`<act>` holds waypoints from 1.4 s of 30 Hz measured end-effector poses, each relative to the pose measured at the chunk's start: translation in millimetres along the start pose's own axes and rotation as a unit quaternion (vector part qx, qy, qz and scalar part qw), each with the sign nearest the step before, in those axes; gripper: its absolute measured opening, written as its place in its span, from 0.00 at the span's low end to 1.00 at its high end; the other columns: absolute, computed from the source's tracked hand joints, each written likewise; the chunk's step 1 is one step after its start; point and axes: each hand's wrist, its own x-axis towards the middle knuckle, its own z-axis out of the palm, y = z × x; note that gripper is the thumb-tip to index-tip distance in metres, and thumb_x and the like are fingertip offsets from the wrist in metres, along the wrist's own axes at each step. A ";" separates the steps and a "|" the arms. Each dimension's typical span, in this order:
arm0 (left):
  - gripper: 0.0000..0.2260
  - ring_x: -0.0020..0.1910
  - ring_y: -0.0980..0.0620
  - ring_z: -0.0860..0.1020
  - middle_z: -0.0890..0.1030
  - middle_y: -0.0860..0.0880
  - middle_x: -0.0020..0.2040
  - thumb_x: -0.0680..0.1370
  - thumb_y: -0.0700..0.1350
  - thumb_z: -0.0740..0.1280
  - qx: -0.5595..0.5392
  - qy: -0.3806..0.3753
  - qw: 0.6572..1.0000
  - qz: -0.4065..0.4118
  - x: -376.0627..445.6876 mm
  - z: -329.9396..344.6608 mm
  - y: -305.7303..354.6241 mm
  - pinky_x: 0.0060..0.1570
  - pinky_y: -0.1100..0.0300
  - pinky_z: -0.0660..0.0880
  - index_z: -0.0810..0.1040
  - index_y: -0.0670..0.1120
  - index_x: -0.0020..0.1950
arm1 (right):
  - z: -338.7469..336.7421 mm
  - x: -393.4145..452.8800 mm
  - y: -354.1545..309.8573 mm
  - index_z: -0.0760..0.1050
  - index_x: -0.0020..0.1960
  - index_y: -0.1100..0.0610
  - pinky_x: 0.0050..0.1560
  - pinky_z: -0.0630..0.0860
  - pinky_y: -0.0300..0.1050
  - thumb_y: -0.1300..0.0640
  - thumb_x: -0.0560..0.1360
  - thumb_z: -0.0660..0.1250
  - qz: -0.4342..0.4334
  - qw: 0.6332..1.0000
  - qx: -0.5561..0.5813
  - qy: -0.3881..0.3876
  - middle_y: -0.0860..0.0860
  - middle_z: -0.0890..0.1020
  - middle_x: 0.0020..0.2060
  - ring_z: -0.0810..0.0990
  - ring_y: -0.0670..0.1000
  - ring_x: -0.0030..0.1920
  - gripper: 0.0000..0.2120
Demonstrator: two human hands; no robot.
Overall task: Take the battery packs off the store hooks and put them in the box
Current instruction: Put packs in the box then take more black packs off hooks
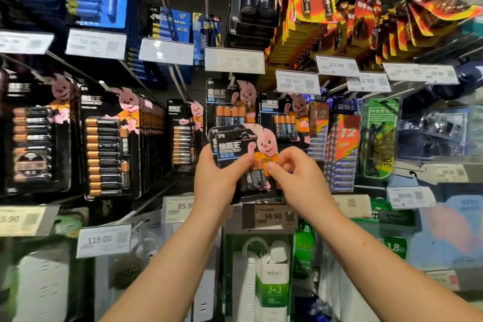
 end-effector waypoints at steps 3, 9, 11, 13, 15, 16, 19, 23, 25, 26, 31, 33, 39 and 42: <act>0.16 0.52 0.53 0.83 0.84 0.52 0.52 0.73 0.42 0.75 -0.008 -0.004 1.000 -0.030 1.3 -6.0 -4.0 0.49 0.58 0.80 0.77 0.51 0.58 | -2.0 5.2 3.2 0.69 0.45 0.56 0.30 0.68 0.44 0.54 0.79 0.63 0.029 1.000 0.008 0.001 0.50 0.72 0.32 0.71 0.48 0.28 0.07; 0.13 0.49 0.60 0.81 0.82 0.55 0.51 0.76 0.42 0.72 0.014 0.012 0.999 -0.030 5.6 -13.7 -0.4 0.43 0.66 0.76 0.76 0.50 0.59 | -17.6 21.3 4.1 0.67 0.56 0.54 0.26 0.69 0.46 0.54 0.81 0.59 0.108 0.986 0.115 0.058 0.50 0.73 0.41 0.70 0.48 0.24 0.05; 0.12 0.50 0.58 0.81 0.82 0.55 0.51 0.76 0.42 0.71 0.011 0.014 1.000 -0.025 7.6 -15.3 1.7 0.45 0.62 0.77 0.76 0.52 0.56 | -25.1 30.5 2.5 0.67 0.55 0.54 0.24 0.69 0.45 0.55 0.82 0.59 0.107 0.986 0.103 0.071 0.50 0.71 0.35 0.68 0.47 0.24 0.04; 0.11 0.51 0.56 0.81 0.82 0.56 0.50 0.77 0.41 0.71 0.012 0.022 1.000 -0.018 9.6 -17.7 4.3 0.48 0.59 0.77 0.75 0.54 0.54 | -31.3 40.1 2.4 0.68 0.53 0.54 0.21 0.68 0.41 0.56 0.81 0.58 0.110 0.987 0.089 0.077 0.49 0.66 0.30 0.65 0.44 0.22 0.02; 0.11 0.53 0.54 0.81 0.82 0.55 0.52 0.77 0.41 0.71 0.012 0.026 0.999 -0.014 12.0 -19.2 4.1 0.52 0.55 0.78 0.75 0.53 0.56 | -35.3 48.3 2.1 0.67 0.43 0.51 0.20 0.65 0.38 0.57 0.81 0.58 0.116 0.986 0.092 0.082 0.48 0.63 0.29 0.63 0.44 0.23 0.09; 0.11 0.53 0.53 0.81 0.82 0.54 0.52 0.77 0.41 0.71 0.012 0.025 1.000 -0.015 12.4 -19.7 3.5 0.53 0.54 0.78 0.76 0.52 0.56 | -36.2 52.0 1.6 0.64 0.39 0.50 0.21 0.65 0.38 0.57 0.81 0.57 0.120 0.985 0.097 0.083 0.47 0.62 0.29 0.63 0.45 0.24 0.12; 0.12 0.54 0.51 0.82 0.83 0.53 0.53 0.77 0.42 0.71 0.018 0.020 1.000 -0.015 11.8 -18.0 1.7 0.54 0.51 0.78 0.76 0.52 0.57 | -37.6 58.9 -3.4 0.65 0.43 0.52 0.26 0.66 0.41 0.55 0.82 0.56 0.125 0.983 0.109 0.079 0.47 0.64 0.31 0.64 0.47 0.29 0.09; 0.10 0.52 0.54 0.81 0.82 0.55 0.51 0.77 0.42 0.70 0.016 0.013 1.000 -0.013 10.5 -16.7 1.2 0.48 0.58 0.77 0.75 0.52 0.56 | -36.0 65.9 -5.8 0.64 0.46 0.54 0.28 0.69 0.44 0.54 0.82 0.56 0.112 0.985 0.096 0.096 0.48 0.65 0.31 0.65 0.47 0.27 0.07; 0.10 0.52 0.53 0.82 0.82 0.55 0.52 0.77 0.42 0.70 0.017 0.010 1.000 -0.015 10.8 -16.8 1.0 0.52 0.54 0.78 0.75 0.55 0.54 | -34.8 68.9 -2.3 0.62 0.39 0.51 0.25 0.69 0.42 0.55 0.82 0.56 0.100 0.987 0.065 0.107 0.48 0.64 0.29 0.66 0.49 0.25 0.13; 0.10 0.52 0.54 0.82 0.82 0.55 0.51 0.77 0.42 0.70 0.016 0.009 1.000 -0.015 10.7 -17.0 1.4 0.52 0.53 0.78 0.75 0.55 0.52 | -34.0 70.2 -0.1 0.60 0.37 0.52 0.22 0.68 0.40 0.55 0.82 0.56 0.097 0.988 0.050 0.113 0.48 0.63 0.29 0.66 0.50 0.25 0.15; 0.10 0.51 0.54 0.82 0.83 0.55 0.51 0.77 0.41 0.70 0.008 0.004 1.000 -0.017 10.8 -19.0 1.5 0.51 0.54 0.78 0.75 0.54 0.54 | -29.8 77.9 2.8 0.59 0.34 0.52 0.25 0.67 0.41 0.56 0.81 0.57 0.085 0.993 0.002 0.087 0.48 0.62 0.28 0.65 0.50 0.26 0.17; 0.11 0.52 0.53 0.83 0.83 0.54 0.52 0.77 0.41 0.70 0.001 0.001 1.000 -0.024 10.4 -20.6 0.1 0.53 0.51 0.79 0.76 0.53 0.56 | -28.4 80.5 2.8 0.58 0.33 0.53 0.28 0.66 0.42 0.57 0.81 0.57 0.074 0.994 -0.002 0.085 0.49 0.60 0.26 0.63 0.50 0.25 0.19; 0.11 0.54 0.50 0.83 0.84 0.53 0.53 0.76 0.42 0.71 0.007 0.005 0.999 -0.036 6.3 -24.7 -4.9 0.57 0.42 0.78 0.76 0.55 0.55 | -22.3 81.1 11.9 0.59 0.30 0.54 0.26 0.71 0.42 0.54 0.82 0.58 0.121 0.990 0.008 0.070 0.51 0.64 0.26 0.75 0.52 0.25 0.21; 0.10 0.53 0.50 0.83 0.84 0.52 0.52 0.77 0.41 0.71 -0.003 0.007 0.999 -0.041 5.1 -26.8 -6.5 0.52 0.49 0.80 0.76 0.54 0.53 | -22.8 72.0 14.6 0.59 0.33 0.53 0.23 0.63 0.41 0.49 0.81 0.58 0.138 0.987 0.039 0.066 0.49 0.67 0.26 0.85 0.52 0.32 0.20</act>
